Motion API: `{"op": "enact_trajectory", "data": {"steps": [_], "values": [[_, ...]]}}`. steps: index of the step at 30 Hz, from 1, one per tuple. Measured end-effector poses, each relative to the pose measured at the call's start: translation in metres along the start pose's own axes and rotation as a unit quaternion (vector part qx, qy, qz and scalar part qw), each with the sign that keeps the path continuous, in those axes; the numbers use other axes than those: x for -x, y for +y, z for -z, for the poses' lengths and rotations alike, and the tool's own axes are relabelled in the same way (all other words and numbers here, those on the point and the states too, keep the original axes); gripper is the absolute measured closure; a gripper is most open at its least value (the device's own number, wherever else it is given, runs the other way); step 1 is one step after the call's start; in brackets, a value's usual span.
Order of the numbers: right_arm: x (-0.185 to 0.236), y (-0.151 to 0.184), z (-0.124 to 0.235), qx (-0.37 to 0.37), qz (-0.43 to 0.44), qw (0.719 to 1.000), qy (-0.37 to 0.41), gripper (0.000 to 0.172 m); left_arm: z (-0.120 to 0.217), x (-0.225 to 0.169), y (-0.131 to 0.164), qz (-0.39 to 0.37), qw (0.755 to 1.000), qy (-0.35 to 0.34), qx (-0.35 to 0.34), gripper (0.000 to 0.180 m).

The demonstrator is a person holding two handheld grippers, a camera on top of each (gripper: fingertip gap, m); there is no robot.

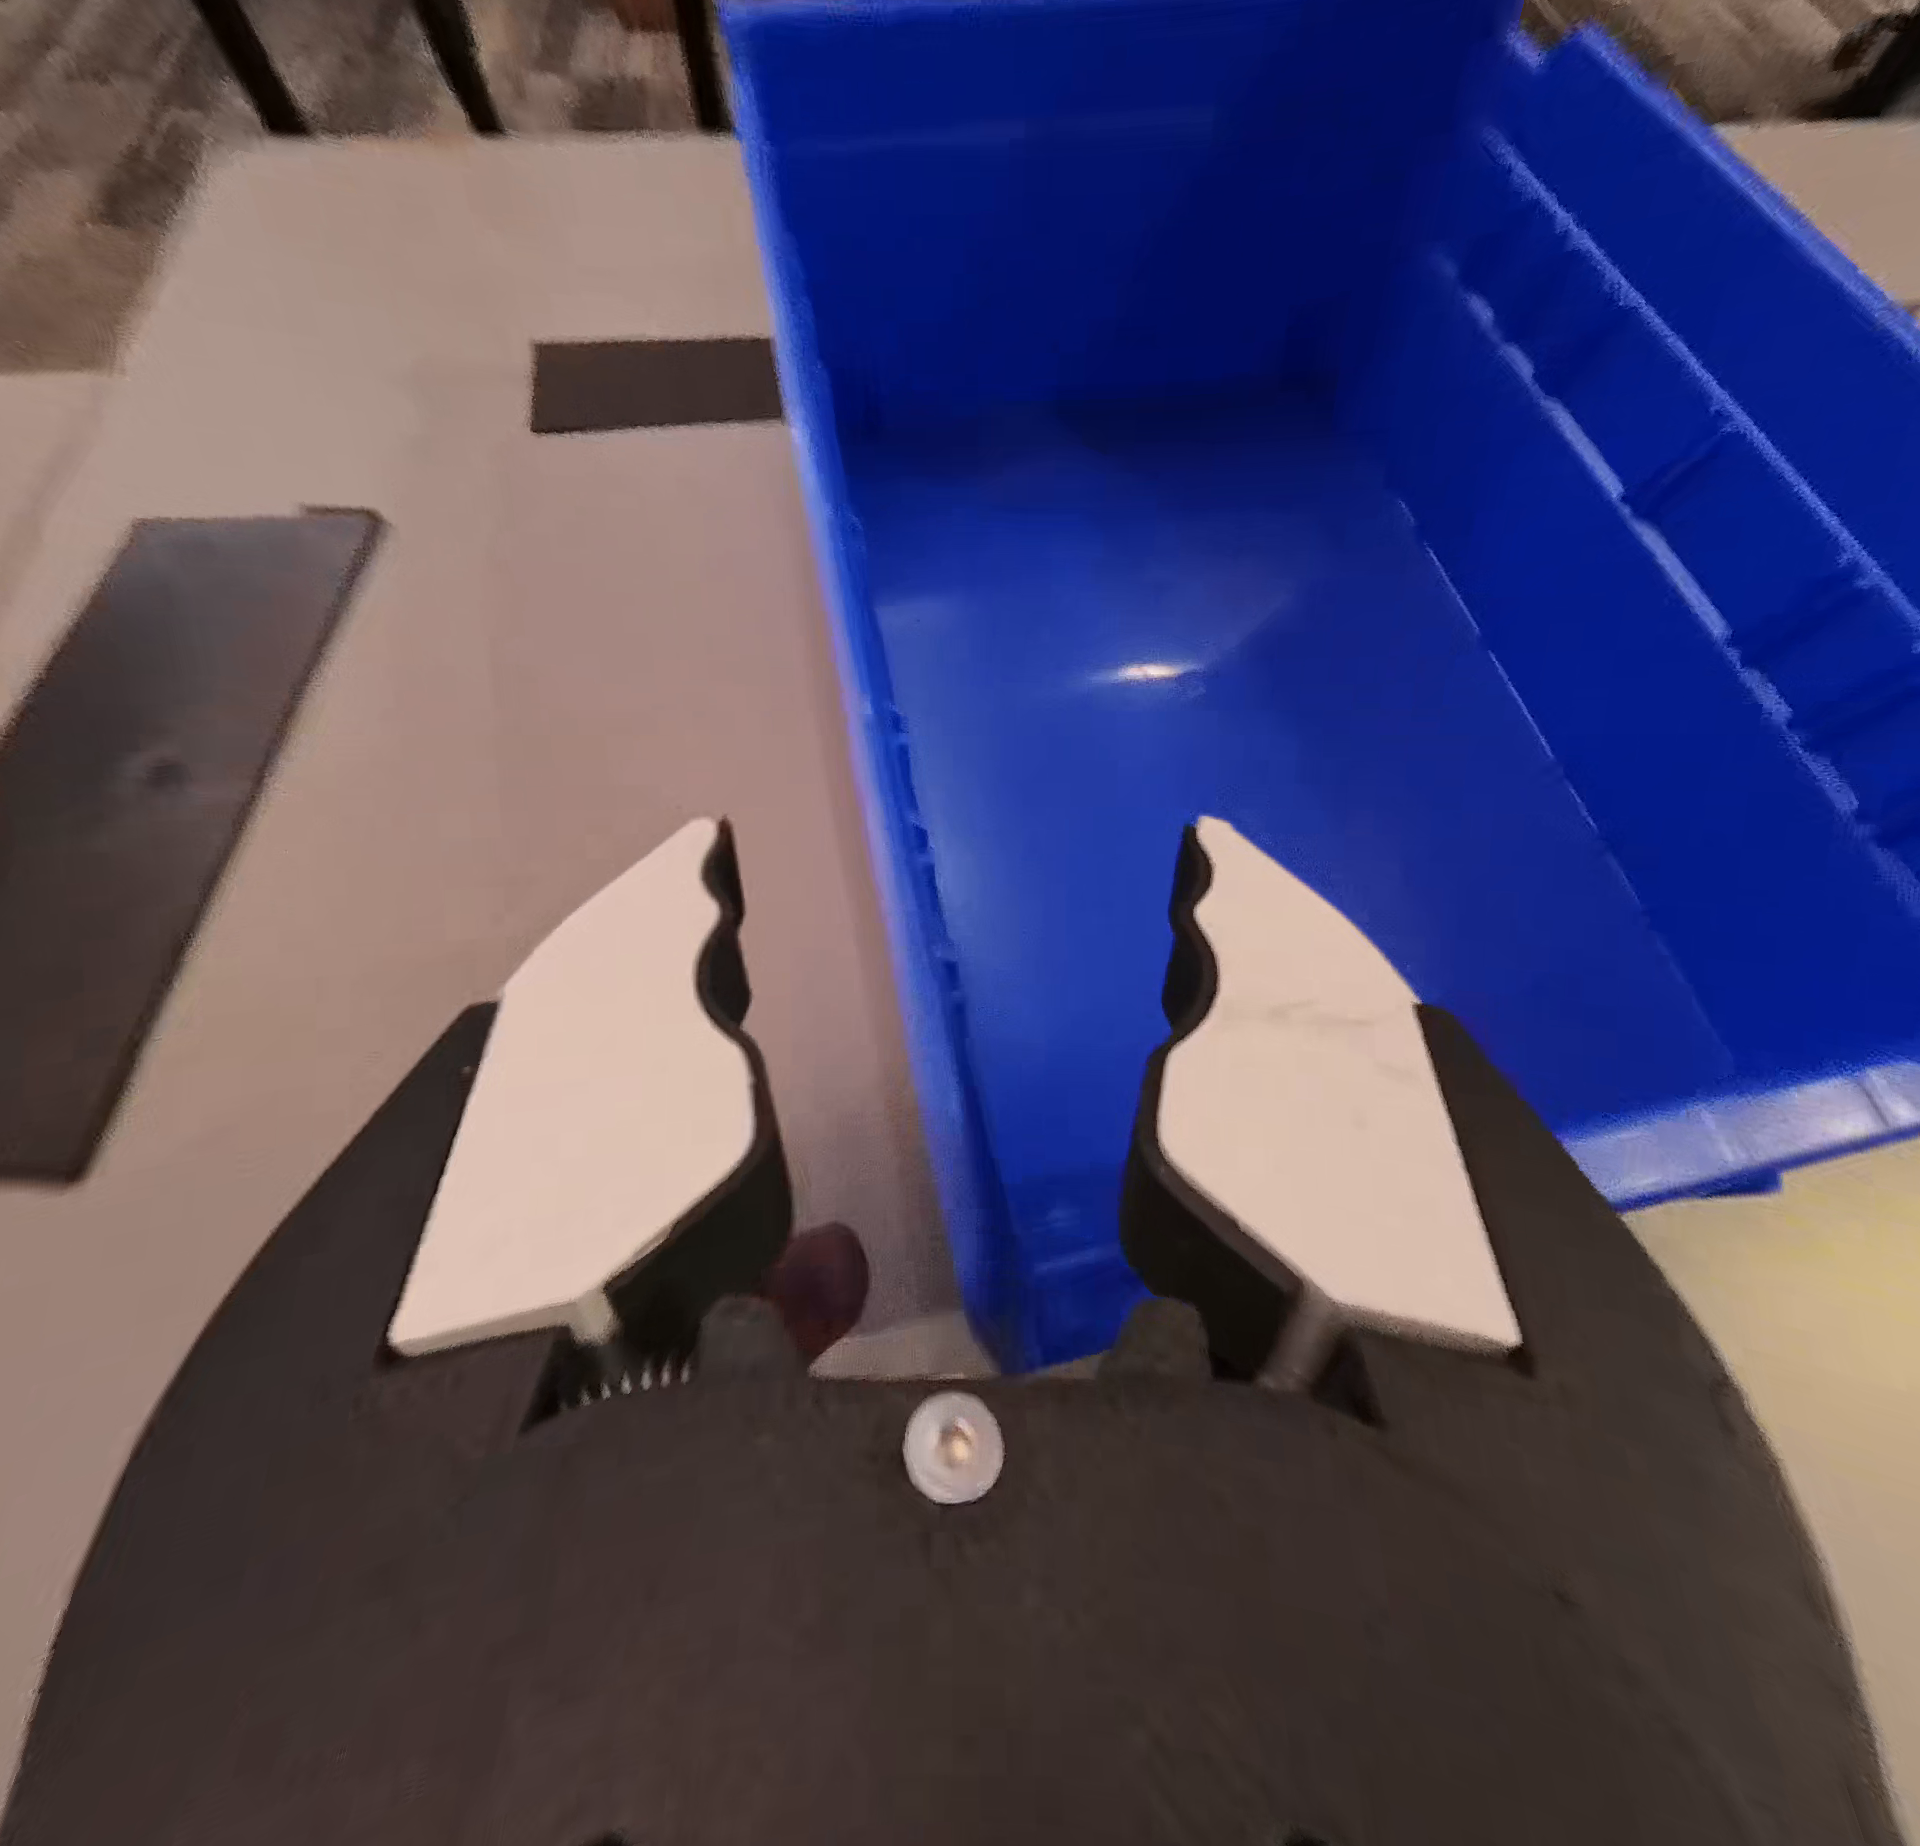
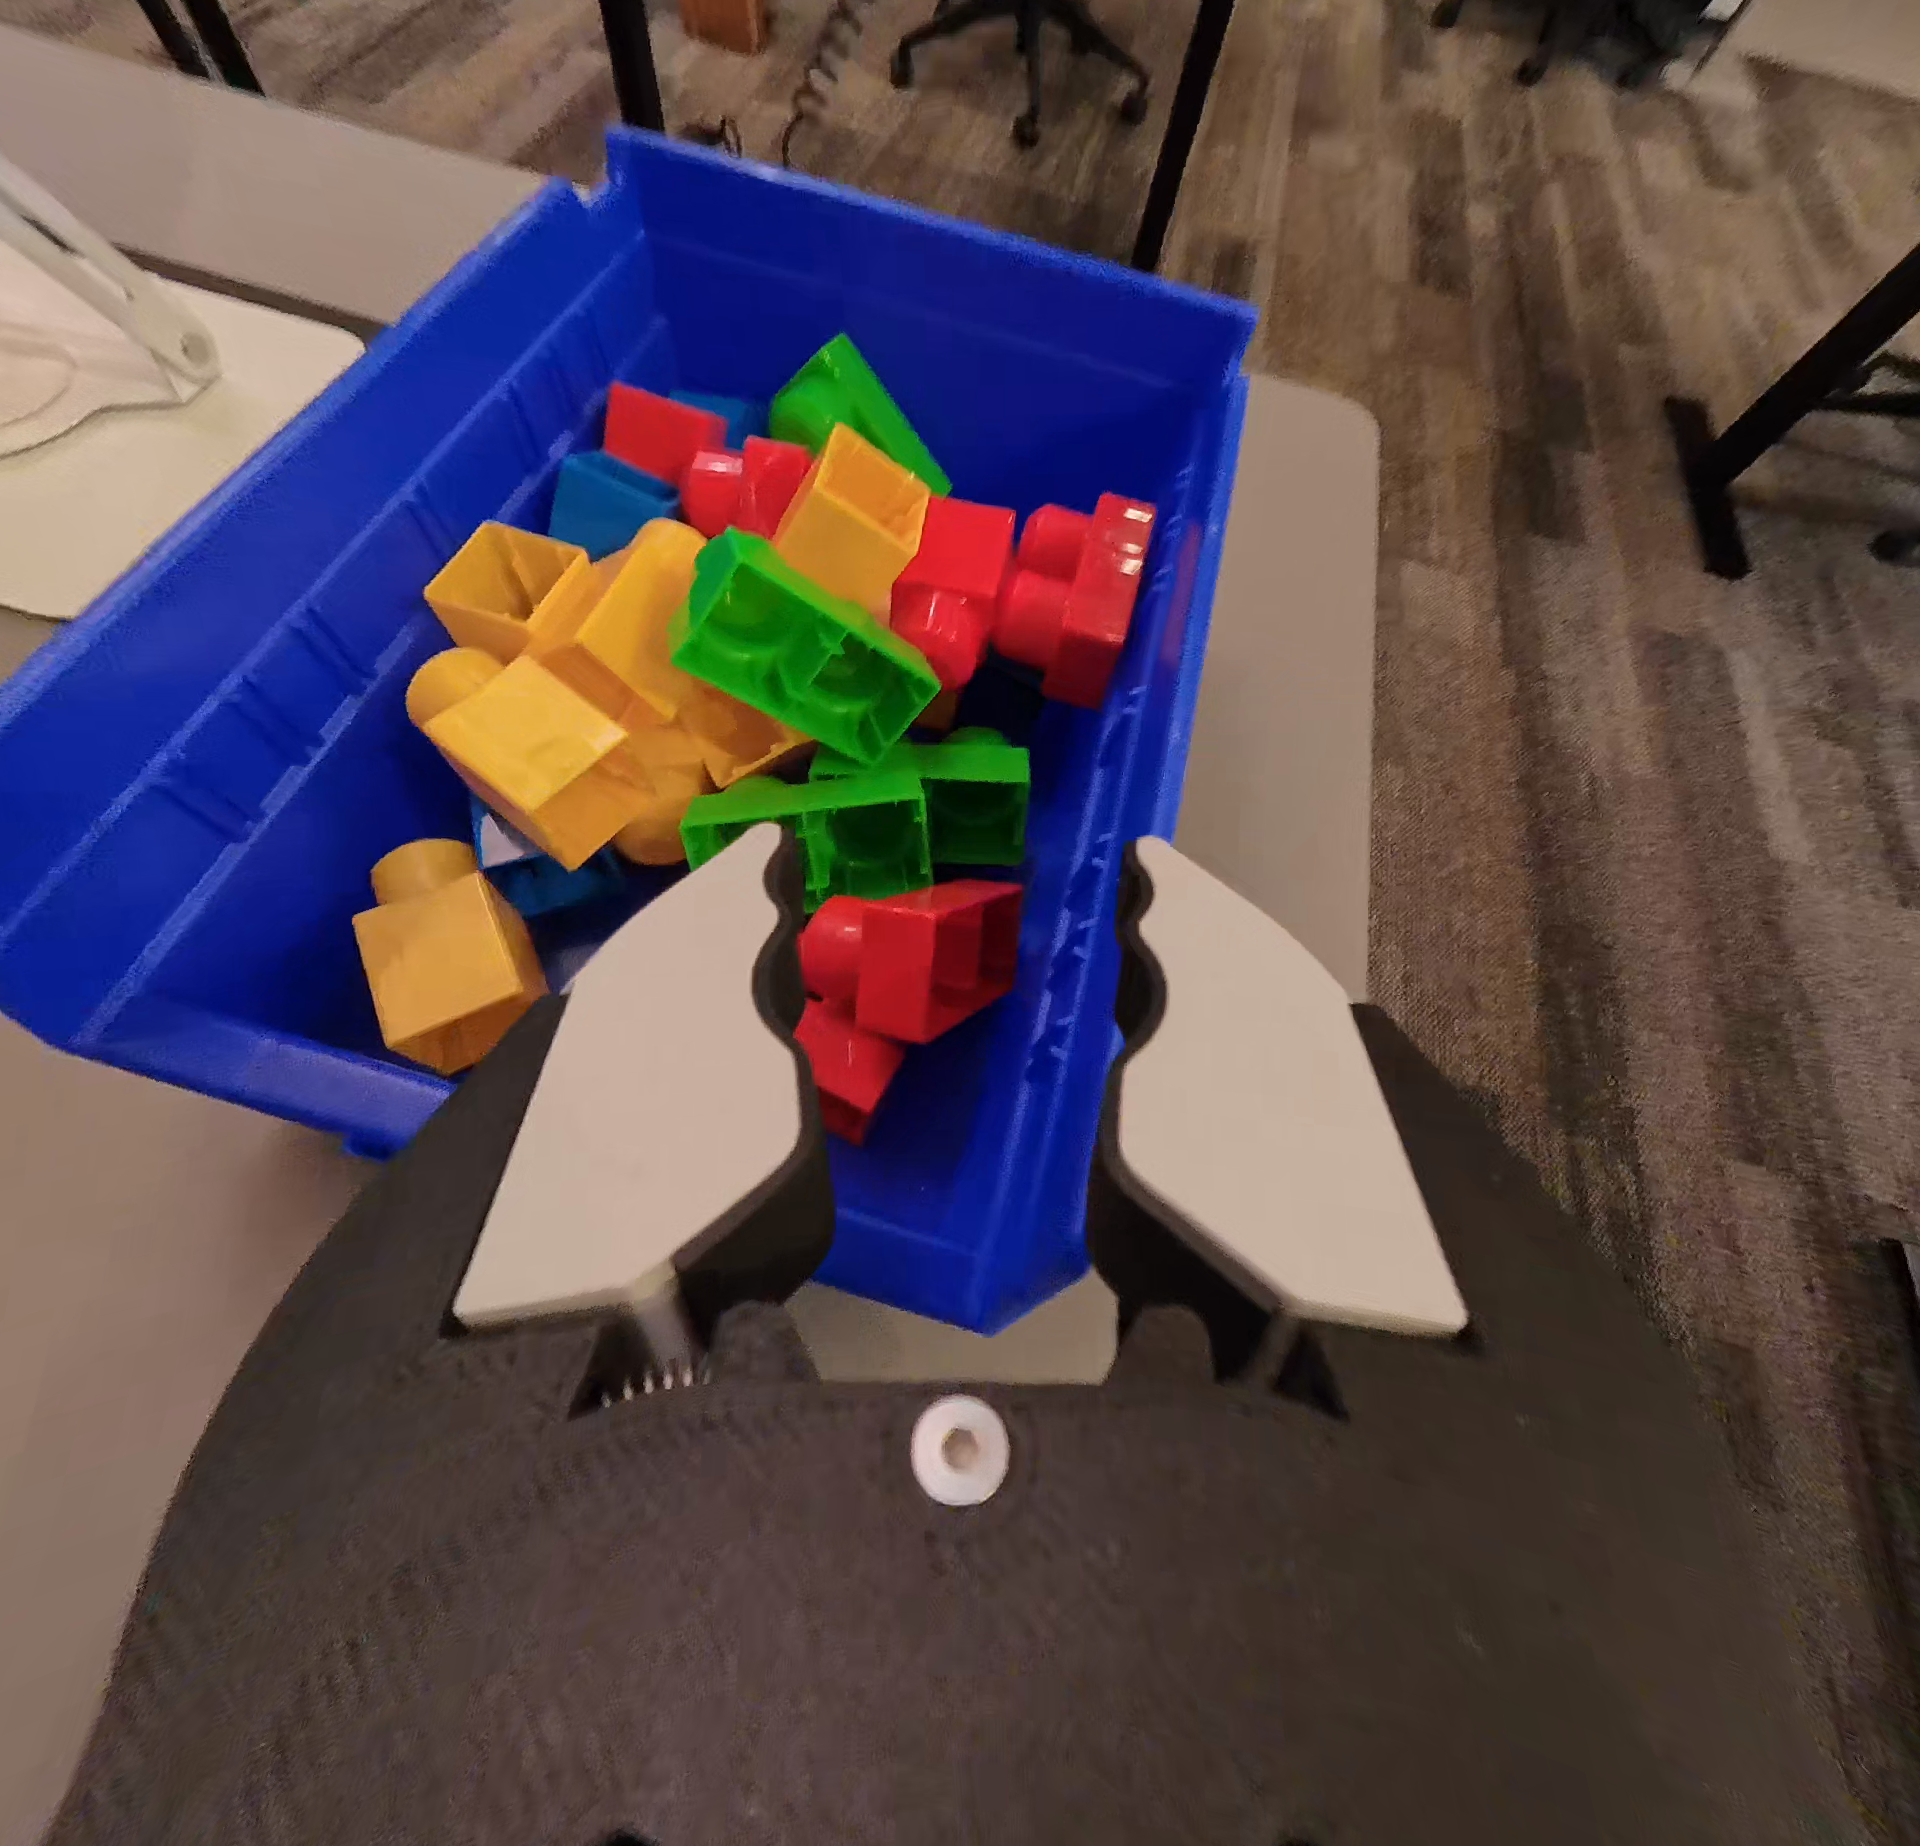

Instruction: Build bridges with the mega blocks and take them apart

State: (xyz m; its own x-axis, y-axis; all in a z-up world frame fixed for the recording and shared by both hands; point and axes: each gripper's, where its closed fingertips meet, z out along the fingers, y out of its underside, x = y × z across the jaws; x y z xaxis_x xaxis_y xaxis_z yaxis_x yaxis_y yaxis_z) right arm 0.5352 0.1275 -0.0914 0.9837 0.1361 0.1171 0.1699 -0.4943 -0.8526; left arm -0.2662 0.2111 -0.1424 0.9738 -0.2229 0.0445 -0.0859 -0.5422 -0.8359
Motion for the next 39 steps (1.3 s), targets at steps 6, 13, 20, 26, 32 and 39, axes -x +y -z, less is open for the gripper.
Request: {"op": "enact_trajectory", "data": {"steps": [6, 13, 20, 26, 32, 39], "values": [[-0.018, 0.013, -0.015, 0.021, 0.034, 0.997, 0.061, 0.162, -0.009, 0.0, 0.002, 0.003, 1.0, 0.018, 0.0, 0.16], [-0.03, 0.006, -0.007, 0.009, 0.027, 0.996, 0.08, 0.154, -0.01, 0.006, 0.002, -0.011, 1.0, -0.001, 0.001, 0.165], [-0.033, 0.021, -0.014, 0.045, -0.007, 0.997, 0.067, 0.133, -0.012, 0.007, 0.002, 0.01, 1.0, 0.011, -0.003, 0.148], [-0.028, 0.05, -0.033, 0.104, -0.015, 0.994, 0.041, 0.161, -0.014, 0.005, 0.002, 0.031, 0.999, 0.037, -0.003, 0.141], [-0.026, 0.05, -0.036, 0.092, -0.042, 0.995, 0.007, 0.165, -0.015, 0.008, 0.004, -0.028, 1.0, 0.0, 0.011, 0.167], [-0.025, 0.05, -0.036, 0.091, -0.034, 0.995, 0.006, 0.165, -0.014, 0.01, 0.005, -0.026, 1.0, -0.006, 0.014, 0.17]]}}
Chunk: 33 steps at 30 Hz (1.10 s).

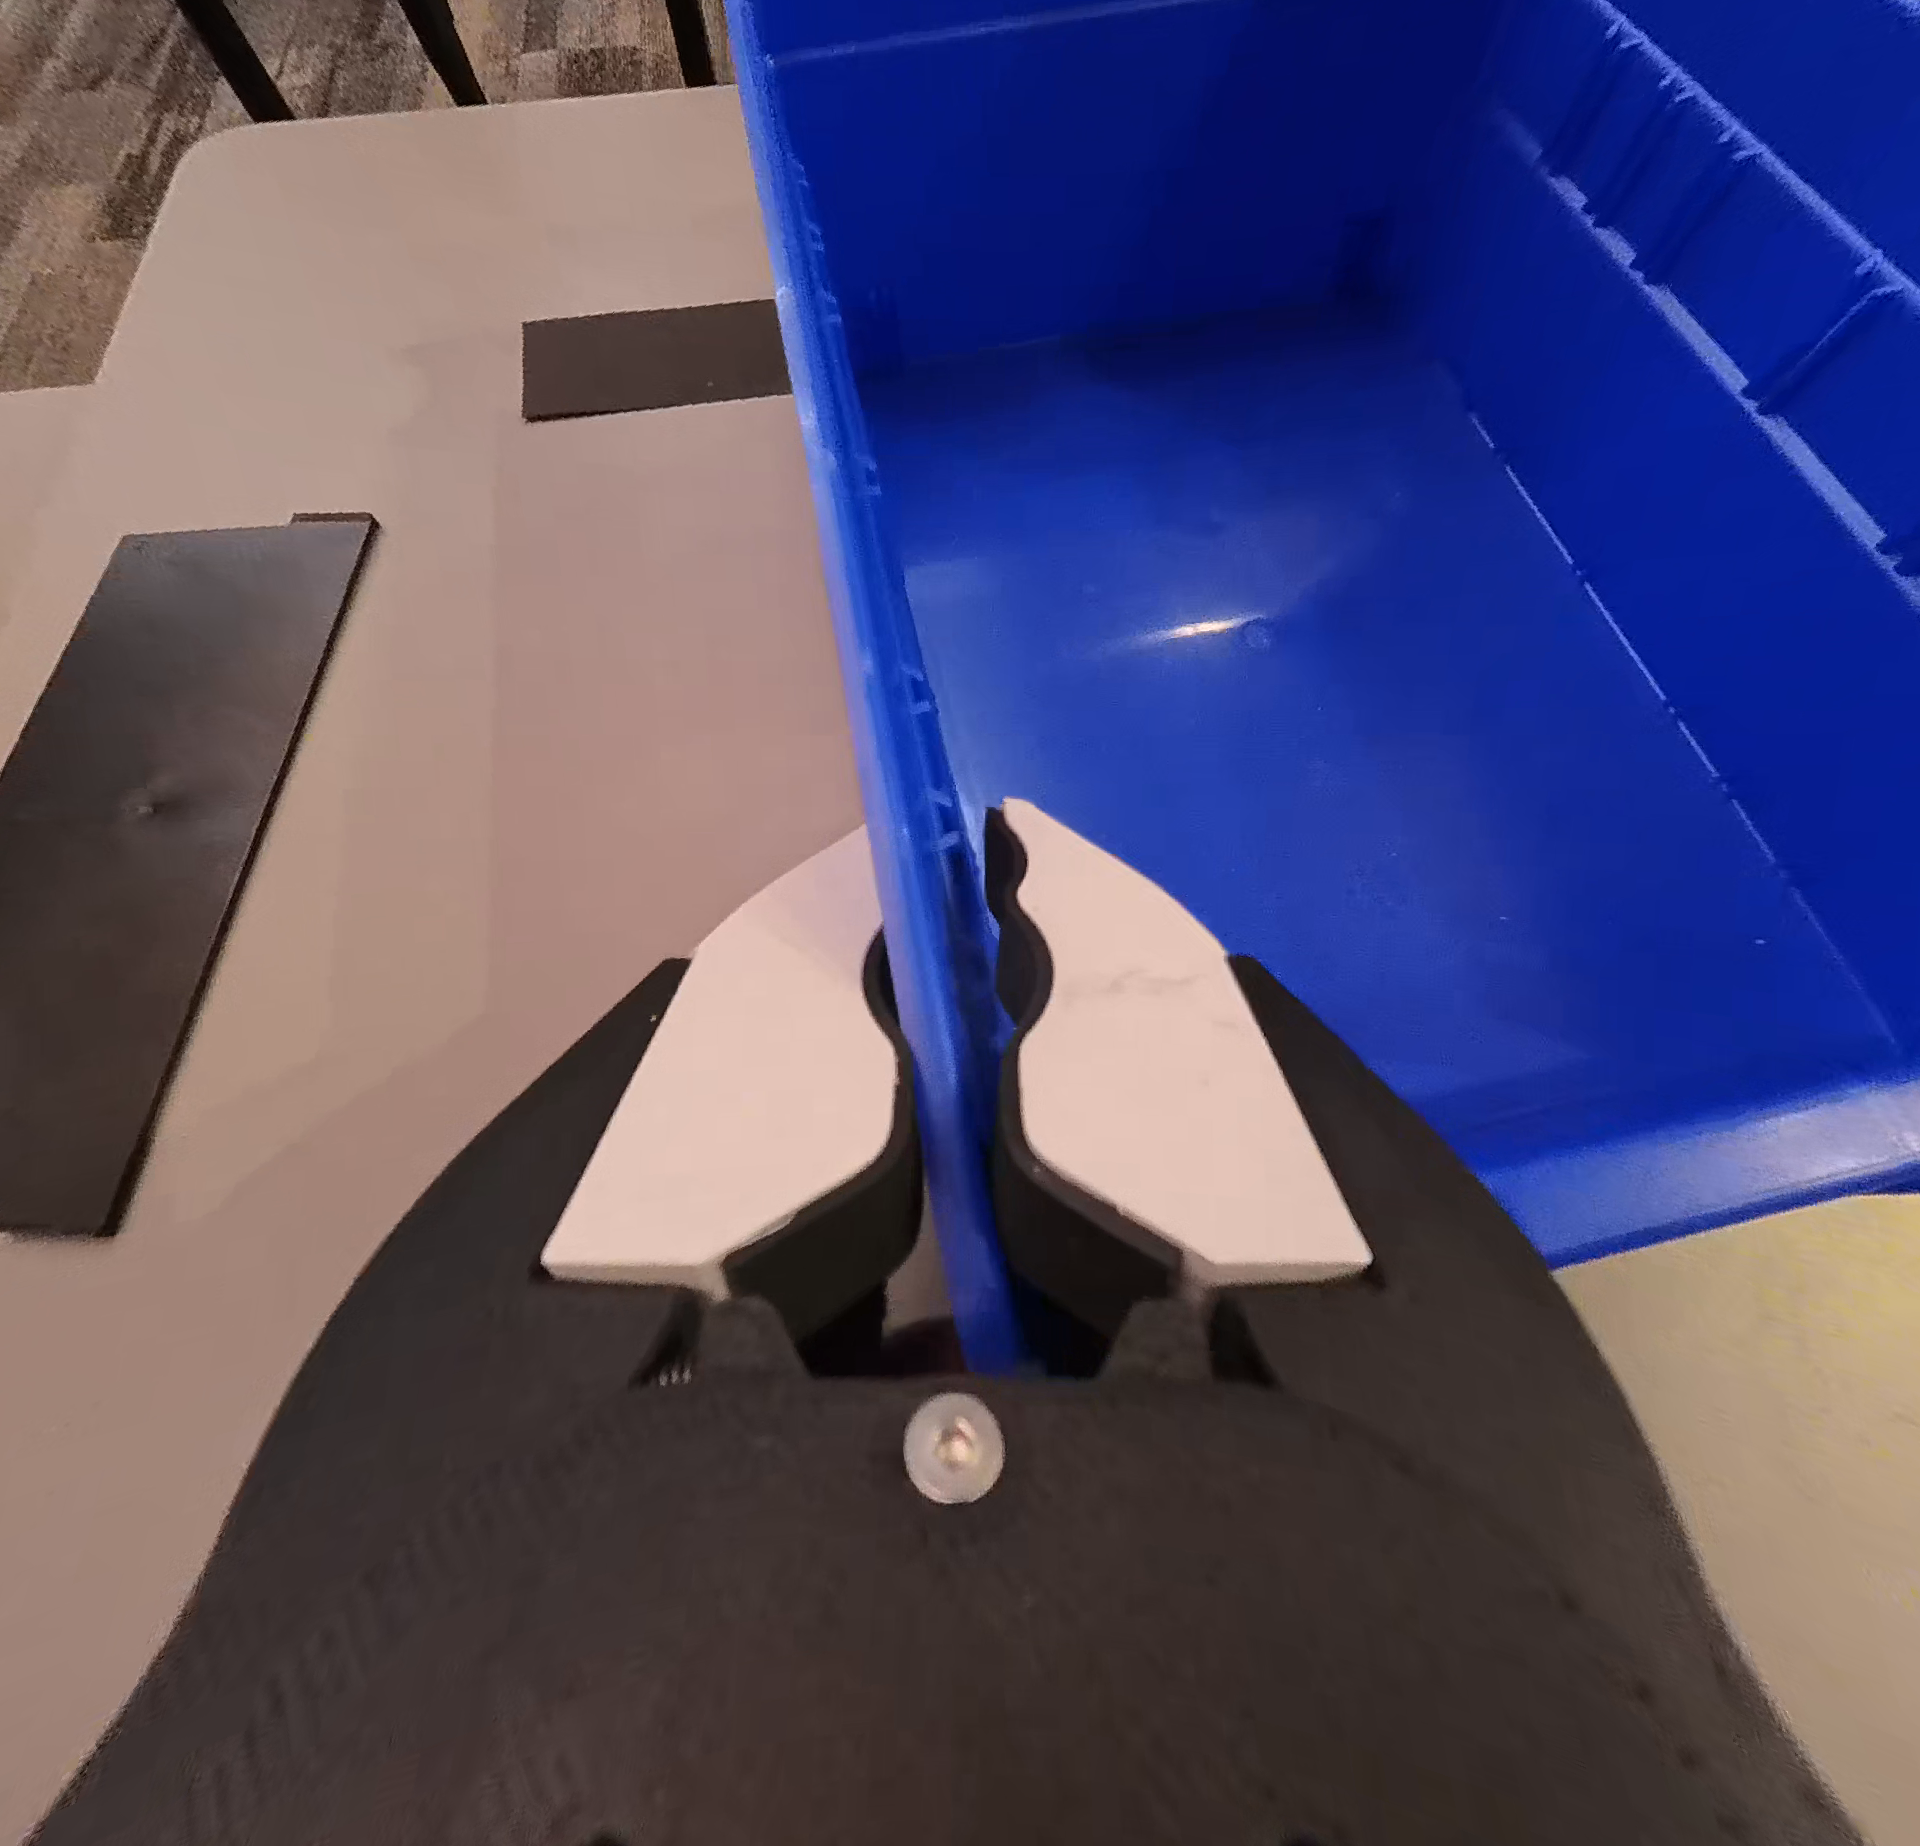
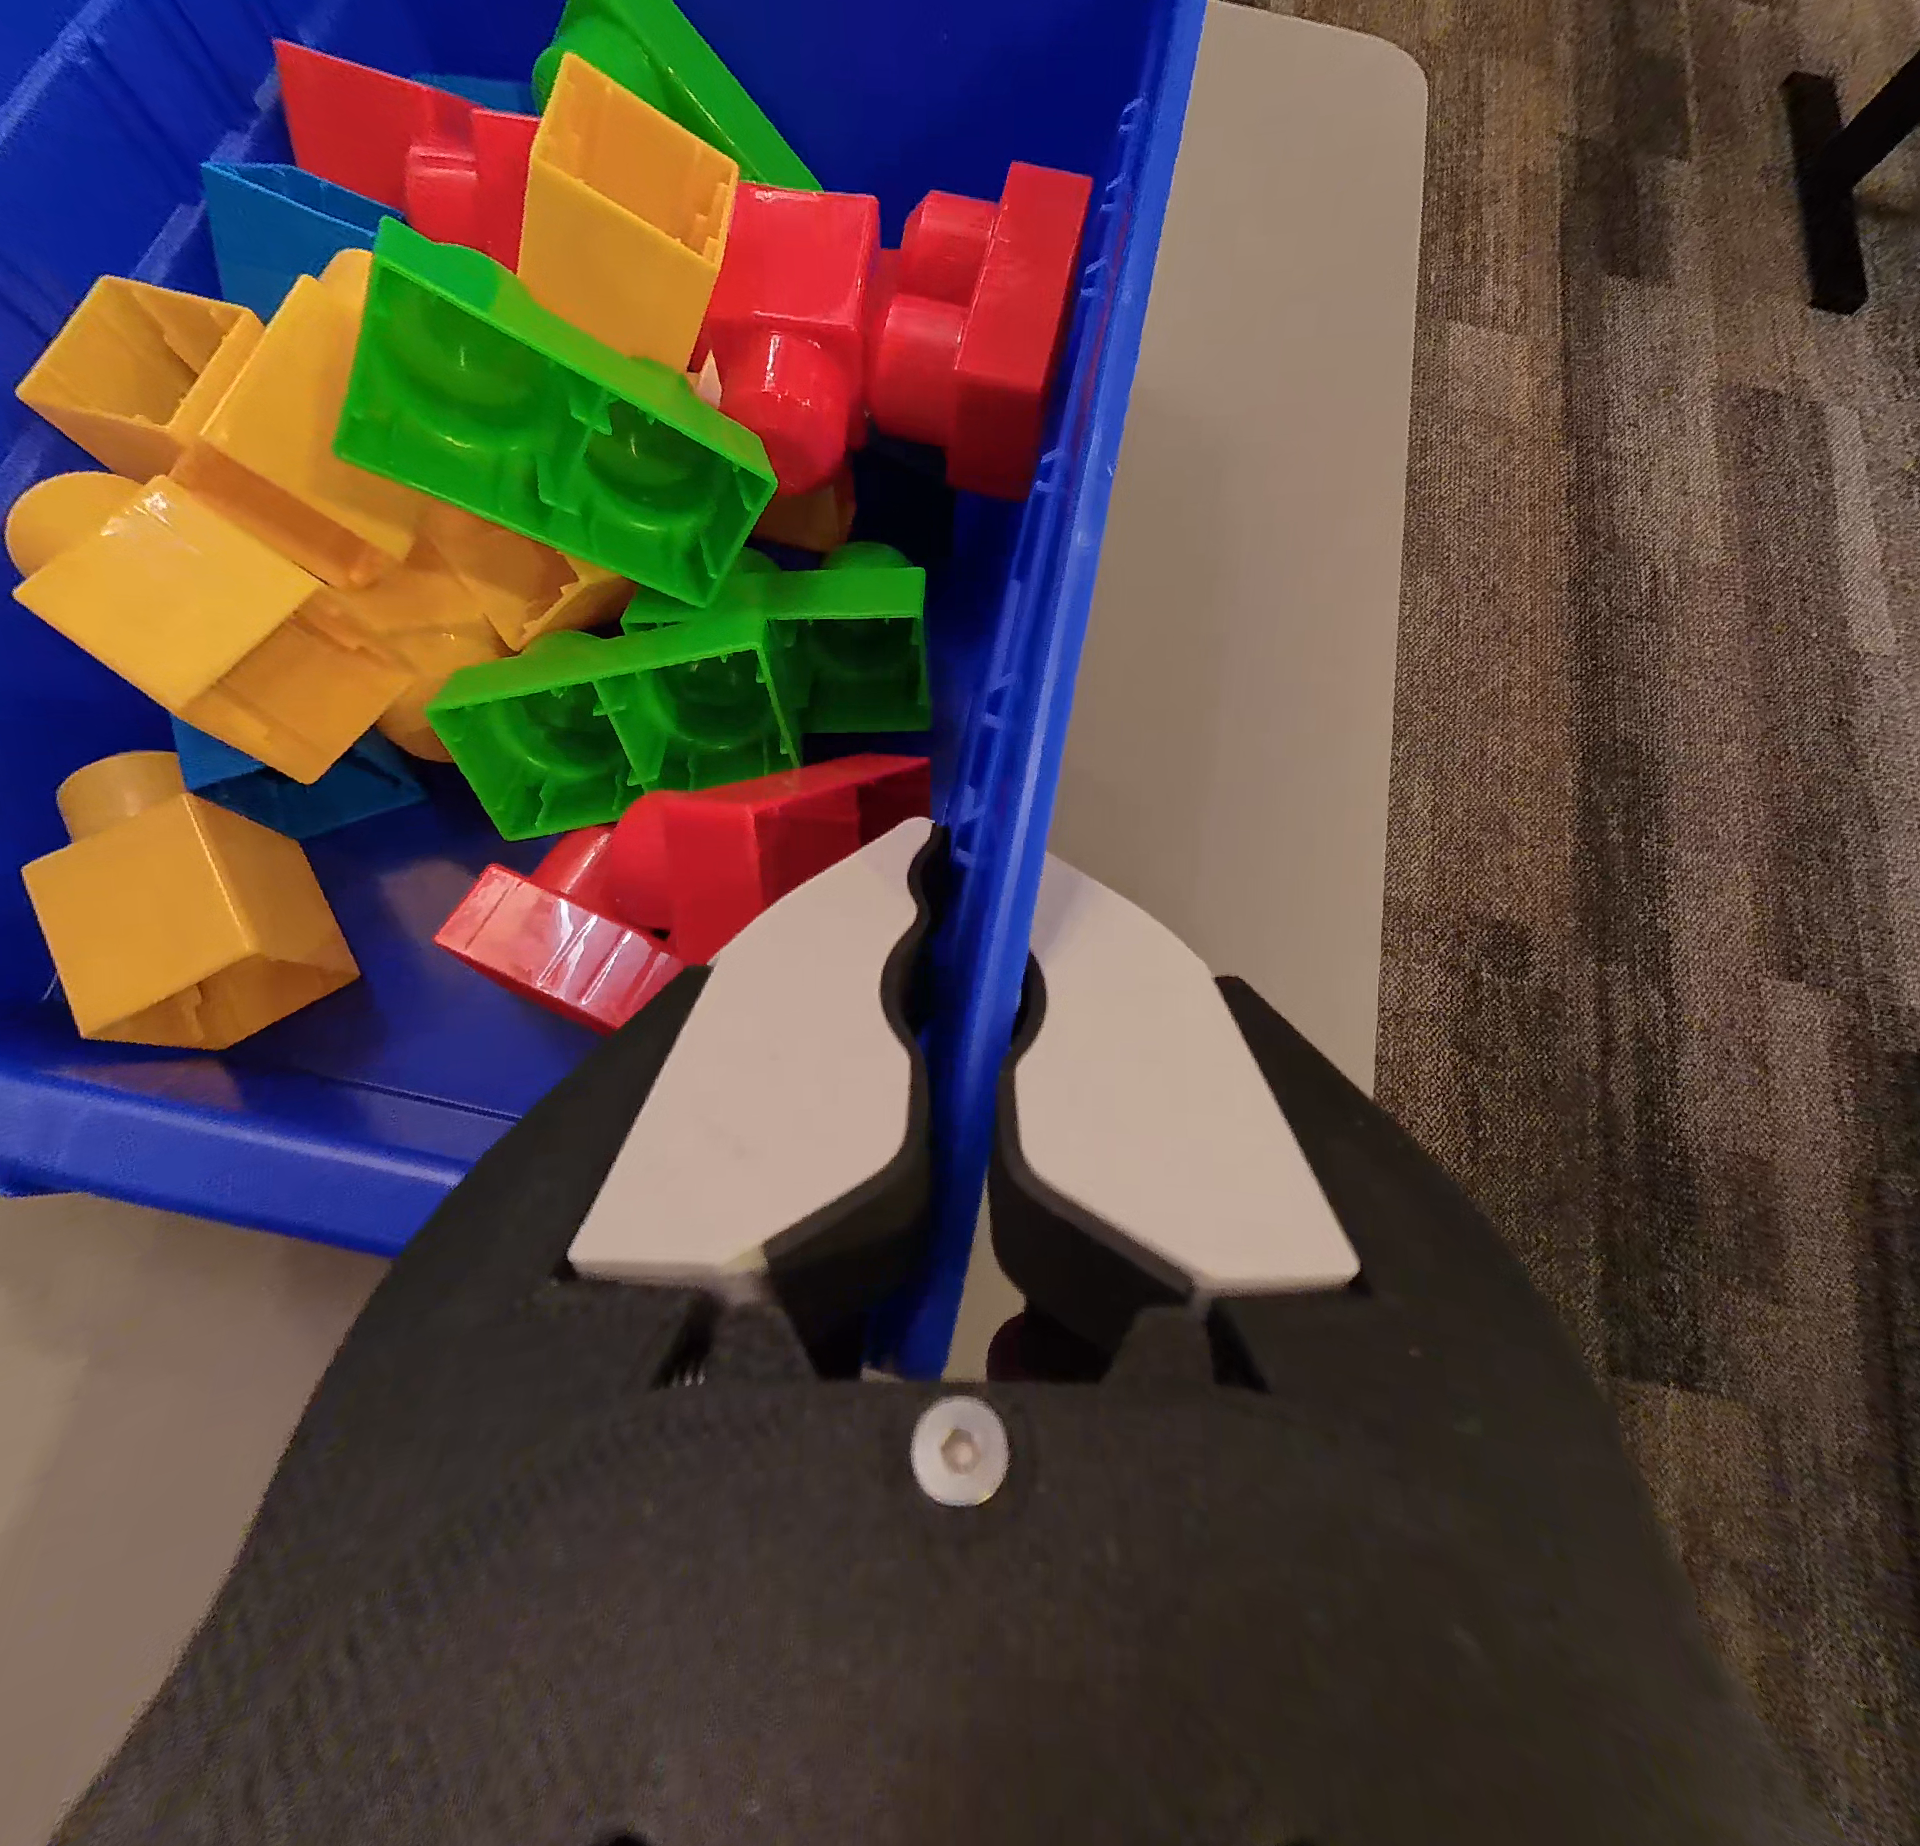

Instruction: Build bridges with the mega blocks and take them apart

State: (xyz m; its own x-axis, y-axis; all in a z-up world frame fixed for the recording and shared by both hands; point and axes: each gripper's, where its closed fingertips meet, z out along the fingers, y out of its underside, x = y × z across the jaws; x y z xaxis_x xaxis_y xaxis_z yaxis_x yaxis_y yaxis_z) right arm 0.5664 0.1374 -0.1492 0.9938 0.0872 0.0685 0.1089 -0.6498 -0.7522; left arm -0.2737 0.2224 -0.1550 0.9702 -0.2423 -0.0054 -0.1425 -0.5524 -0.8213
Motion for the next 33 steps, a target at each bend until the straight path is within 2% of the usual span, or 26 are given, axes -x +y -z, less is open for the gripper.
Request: {"op": "enact_trajectory", "data": {"steps": [6, 10, 22, 28, 33], "values": [[0.001, 0.001, 0.001, 0.001, 0.012, 1.0, -0.004, 0.165, 0.004, 0.002, 0.002, -0.009, 1.0, -0.009, -0.005, 0.171], [0.0, 0.006, 0.006, 0.001, 0.019, 0.999, -0.027, 0.165, 0.02, 0.011, 0.008, -0.008, 1.0, -0.02, -0.012, 0.171], [0.044, 0.063, 0.077, 0.009, 0.133, 0.979, -0.157, 0.165, 0.111, 0.032, -0.003, 0.004, 0.991, -0.057, -0.119, 0.172], [0.093, 0.084, 0.106, 0.007, 0.189, 0.952, -0.239, 0.165, 0.134, 0.055, -0.006, 0.029, 0.985, -0.085, -0.147, 0.171], [0.174, 0.076, 0.105, 0.01, 0.223, 0.93, -0.293, 0.165, 0.151, 0.075, -0.007, 0.053, 0.979, -0.1, -0.168, 0.171]]}}
